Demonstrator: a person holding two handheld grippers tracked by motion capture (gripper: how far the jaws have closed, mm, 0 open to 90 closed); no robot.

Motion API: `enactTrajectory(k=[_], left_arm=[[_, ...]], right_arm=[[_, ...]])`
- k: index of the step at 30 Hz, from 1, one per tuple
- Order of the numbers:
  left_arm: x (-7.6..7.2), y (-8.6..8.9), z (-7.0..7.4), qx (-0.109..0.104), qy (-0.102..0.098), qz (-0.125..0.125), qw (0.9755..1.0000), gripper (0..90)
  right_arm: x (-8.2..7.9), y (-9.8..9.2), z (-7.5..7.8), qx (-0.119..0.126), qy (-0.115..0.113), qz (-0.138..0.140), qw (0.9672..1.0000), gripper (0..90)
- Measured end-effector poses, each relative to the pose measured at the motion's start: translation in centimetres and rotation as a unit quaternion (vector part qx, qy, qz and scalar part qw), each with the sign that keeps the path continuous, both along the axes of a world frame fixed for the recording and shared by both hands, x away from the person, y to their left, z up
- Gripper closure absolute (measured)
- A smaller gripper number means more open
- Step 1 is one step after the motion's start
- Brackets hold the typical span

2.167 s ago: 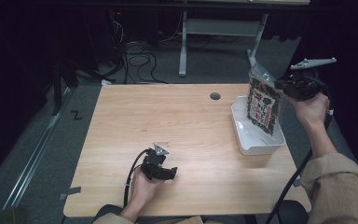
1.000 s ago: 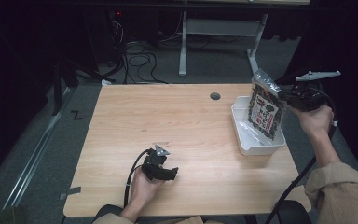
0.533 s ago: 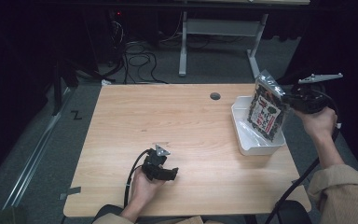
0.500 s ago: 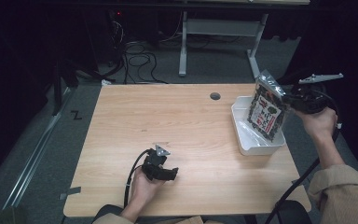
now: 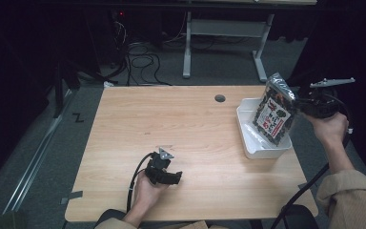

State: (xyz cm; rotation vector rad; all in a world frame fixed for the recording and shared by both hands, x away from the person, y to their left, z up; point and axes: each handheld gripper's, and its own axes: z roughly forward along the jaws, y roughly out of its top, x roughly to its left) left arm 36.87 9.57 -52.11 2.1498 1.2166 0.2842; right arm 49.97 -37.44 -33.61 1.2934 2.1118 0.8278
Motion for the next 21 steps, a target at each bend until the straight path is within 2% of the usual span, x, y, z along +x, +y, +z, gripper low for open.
enactTrajectory(k=[4, 7, 13, 16, 21], left_arm=[[-0.02, 0.01, 0.01, -0.001, 0.000, 0.001, 1.0000, 24.9], [-0.02, 0.03, 0.02, -0.001, 0.000, 0.002, 1.0000, 24.9], [-0.02, 0.03, 0.01, -0.001, 0.000, 0.002, 1.0000, 24.9], [-0.02, 0.05, 0.02, -0.001, 0.000, 0.002, 1.0000, 24.9], [-0.03, 0.06, 0.05, -0.002, -0.001, 0.003, 1.0000, 24.9]], right_arm=[[0.06, -0.06, 0.02, 0.002, 0.000, -0.002, 1.0000, 74.2], [0.14, -0.08, 0.06, 0.004, -0.004, -0.007, 1.0000, 64.8], [0.23, 0.04, 0.27, 0.007, -0.013, -0.015, 0.9998, 53.4], [0.23, 0.03, 0.39, 0.004, -0.019, -0.019, 0.9996, 50.5], [-0.05, -0.15, 0.65, 0.011, -0.030, -0.021, 0.9993, 50.5]])
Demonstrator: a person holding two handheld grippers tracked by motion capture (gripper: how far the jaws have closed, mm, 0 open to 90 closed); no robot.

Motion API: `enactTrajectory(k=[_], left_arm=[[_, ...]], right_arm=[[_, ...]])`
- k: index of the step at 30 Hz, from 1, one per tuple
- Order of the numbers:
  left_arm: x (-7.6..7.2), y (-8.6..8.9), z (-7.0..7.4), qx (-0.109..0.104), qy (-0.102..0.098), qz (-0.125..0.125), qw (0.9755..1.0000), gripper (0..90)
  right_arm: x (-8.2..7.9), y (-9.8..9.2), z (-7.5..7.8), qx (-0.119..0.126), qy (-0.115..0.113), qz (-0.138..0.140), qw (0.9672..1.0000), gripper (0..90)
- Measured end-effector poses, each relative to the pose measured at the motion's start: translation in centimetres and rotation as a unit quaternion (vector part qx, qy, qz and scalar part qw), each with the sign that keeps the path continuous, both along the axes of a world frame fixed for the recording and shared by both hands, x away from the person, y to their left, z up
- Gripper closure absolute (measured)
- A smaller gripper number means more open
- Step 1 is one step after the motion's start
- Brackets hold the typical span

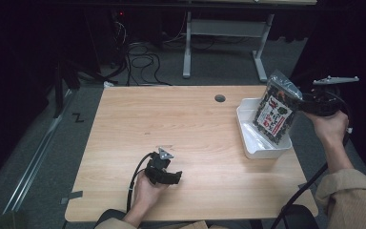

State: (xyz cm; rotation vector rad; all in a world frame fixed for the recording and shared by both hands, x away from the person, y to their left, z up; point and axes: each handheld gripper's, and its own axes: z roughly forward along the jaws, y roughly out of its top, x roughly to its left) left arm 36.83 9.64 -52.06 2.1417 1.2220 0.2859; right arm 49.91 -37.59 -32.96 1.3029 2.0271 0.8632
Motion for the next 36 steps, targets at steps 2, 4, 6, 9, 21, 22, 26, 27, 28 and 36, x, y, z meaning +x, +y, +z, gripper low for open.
enactTrajectory(k=[2, 4, 6, 9, 21, 22, 26, 27, 28, 36], left_arm=[[0.0, 0.0, 0.0, 0.000, 0.000, 0.000, 1.0000, 24.9], [0.0, 0.0, 0.0, 0.000, 0.000, 0.000, 1.0000, 24.9], [0.0, 0.0, 0.0, 0.000, 0.000, 0.000, 1.0000, 24.9], [0.0, 0.0, 0.0, -0.001, 0.000, 0.000, 1.0000, 24.9], [0.0, 0.0, 0.0, -0.002, -0.001, 0.000, 1.0000, 24.9], [-0.1, 0.0, 0.1, -0.002, -0.002, -0.001, 1.0000, 25.0], [-0.1, 0.0, 0.1, -0.002, -0.004, -0.001, 1.0000, 25.0], [-0.1, 0.0, 0.1, -0.003, -0.004, -0.001, 1.0000, 25.0], [-0.1, 0.0, 0.1, -0.003, -0.004, -0.001, 1.0000, 25.0], [-0.1, 0.0, 0.2, -0.005, -0.006, -0.002, 1.0000, 25.0]], right_arm=[[-0.2, -0.2, 0.2, 0.006, -0.005, 0.002, 1.0000, 50.5], [-0.4, -0.2, 0.4, 0.012, -0.010, 0.003, 0.9999, 50.5], [-0.6, -0.2, 0.5, 0.012, -0.015, 0.005, 0.9998, 50.4], [-1.0, -0.1, 0.9, 0.019, -0.031, 0.008, 0.9993, 50.4], [-2.3, 1.2, 1.8, 0.026, -0.050, 0.046, 0.9974, 51.1], [-2.8, 1.8, 1.7, 0.032, -0.050, 0.061, 0.9964, 51.1], [-3.8, 3.3, 1.4, 0.049, -0.038, 0.093, 0.9937, 50.8], [-4.0, 3.7, 1.2, 0.053, -0.042, 0.103, 0.9924, 51.3], [-4.0, 3.7, 1.2, 0.053, -0.042, 0.103, 0.9924, 51.3], [-6.6, 7.2, 0.4, 0.076, -0.040, 0.175, 0.9808, 50.2]])
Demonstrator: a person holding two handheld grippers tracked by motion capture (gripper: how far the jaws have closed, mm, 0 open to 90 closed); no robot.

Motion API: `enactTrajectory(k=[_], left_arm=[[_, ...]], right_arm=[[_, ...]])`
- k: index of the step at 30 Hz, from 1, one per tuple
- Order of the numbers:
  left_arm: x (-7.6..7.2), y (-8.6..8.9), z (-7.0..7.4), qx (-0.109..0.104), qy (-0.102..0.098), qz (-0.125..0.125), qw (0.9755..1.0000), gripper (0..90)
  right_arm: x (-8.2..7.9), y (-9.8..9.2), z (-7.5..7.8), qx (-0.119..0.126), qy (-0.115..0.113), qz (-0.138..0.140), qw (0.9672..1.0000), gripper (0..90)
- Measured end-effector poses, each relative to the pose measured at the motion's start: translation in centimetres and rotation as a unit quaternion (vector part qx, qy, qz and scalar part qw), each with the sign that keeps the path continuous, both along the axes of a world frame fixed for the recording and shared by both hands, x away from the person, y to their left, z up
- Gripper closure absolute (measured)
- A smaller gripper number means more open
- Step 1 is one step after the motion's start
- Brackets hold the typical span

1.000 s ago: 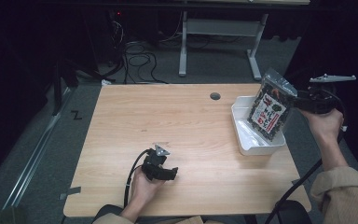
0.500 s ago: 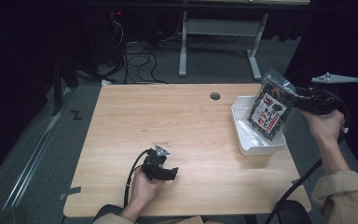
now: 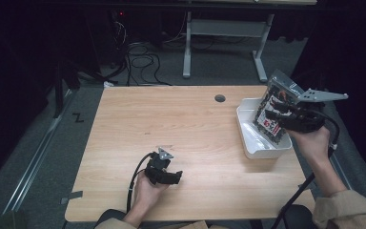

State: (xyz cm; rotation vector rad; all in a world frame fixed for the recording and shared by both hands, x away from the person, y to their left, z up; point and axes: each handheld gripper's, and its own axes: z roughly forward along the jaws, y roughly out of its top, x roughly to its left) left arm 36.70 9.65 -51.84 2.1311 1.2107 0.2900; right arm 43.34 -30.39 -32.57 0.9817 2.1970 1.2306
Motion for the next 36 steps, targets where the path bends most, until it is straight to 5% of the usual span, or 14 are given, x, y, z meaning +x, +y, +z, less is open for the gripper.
enactTrajectory(k=[9, 36], left_arm=[[0.0, 0.0, 0.0, -0.002, -0.002, -0.001, 1.0000, 25.1], [-0.1, 0.0, 0.1, -0.002, -0.004, -0.002, 1.0000, 25.1]], right_arm=[[-1.8, 2.1, -1.3, 0.018, 0.009, 0.046, 0.9987, 50.1], [-4.1, 4.3, -4.7, 0.030, 0.032, 0.092, 0.9948, 49.5]])
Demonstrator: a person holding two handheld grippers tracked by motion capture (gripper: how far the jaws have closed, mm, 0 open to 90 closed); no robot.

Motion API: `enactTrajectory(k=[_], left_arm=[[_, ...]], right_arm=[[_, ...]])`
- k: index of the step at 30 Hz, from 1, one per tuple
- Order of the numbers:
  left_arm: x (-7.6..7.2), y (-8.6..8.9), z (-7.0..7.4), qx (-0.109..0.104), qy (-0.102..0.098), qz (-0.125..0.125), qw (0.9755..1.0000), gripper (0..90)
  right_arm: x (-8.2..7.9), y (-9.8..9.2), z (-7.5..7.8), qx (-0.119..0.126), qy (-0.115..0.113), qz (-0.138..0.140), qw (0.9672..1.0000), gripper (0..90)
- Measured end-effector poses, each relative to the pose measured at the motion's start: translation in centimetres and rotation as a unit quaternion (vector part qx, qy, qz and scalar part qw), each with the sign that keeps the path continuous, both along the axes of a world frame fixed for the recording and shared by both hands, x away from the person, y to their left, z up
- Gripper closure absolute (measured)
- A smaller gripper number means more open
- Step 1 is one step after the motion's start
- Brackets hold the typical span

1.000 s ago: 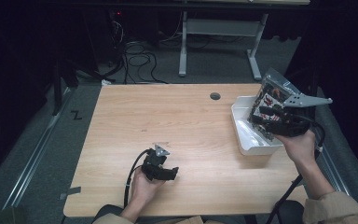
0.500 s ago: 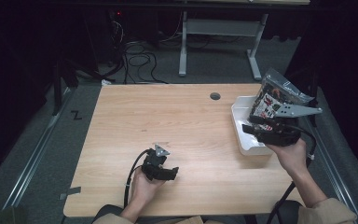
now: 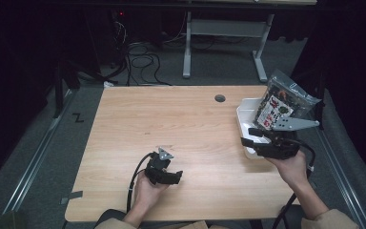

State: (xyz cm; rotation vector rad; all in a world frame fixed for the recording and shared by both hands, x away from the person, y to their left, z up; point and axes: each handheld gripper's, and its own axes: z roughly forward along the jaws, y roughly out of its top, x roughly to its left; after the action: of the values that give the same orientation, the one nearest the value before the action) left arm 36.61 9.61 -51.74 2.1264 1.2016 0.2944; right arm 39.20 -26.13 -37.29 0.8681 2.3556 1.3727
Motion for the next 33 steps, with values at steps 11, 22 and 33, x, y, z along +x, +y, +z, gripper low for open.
enactTrajectory(k=[11, 22, 33], left_arm=[[0.0, 0.0, 0.0, 0.000, -0.001, -0.001, 1.0000, 25.1], [-0.1, -0.1, 0.1, 0.004, -0.006, -0.002, 1.0000, 25.1], [-0.1, 0.0, 0.1, 0.003, -0.007, -0.003, 1.0000, 25.1]], right_arm=[[-0.4, 0.3, -1.8, -0.007, 0.016, 0.006, 0.9998, 48.7], [-1.1, 0.7, -4.6, -0.010, 0.034, 0.011, 0.9993, 48.1], [-1.0, 1.6, -8.0, -0.034, 0.059, 0.009, 0.9976, 48.0]])
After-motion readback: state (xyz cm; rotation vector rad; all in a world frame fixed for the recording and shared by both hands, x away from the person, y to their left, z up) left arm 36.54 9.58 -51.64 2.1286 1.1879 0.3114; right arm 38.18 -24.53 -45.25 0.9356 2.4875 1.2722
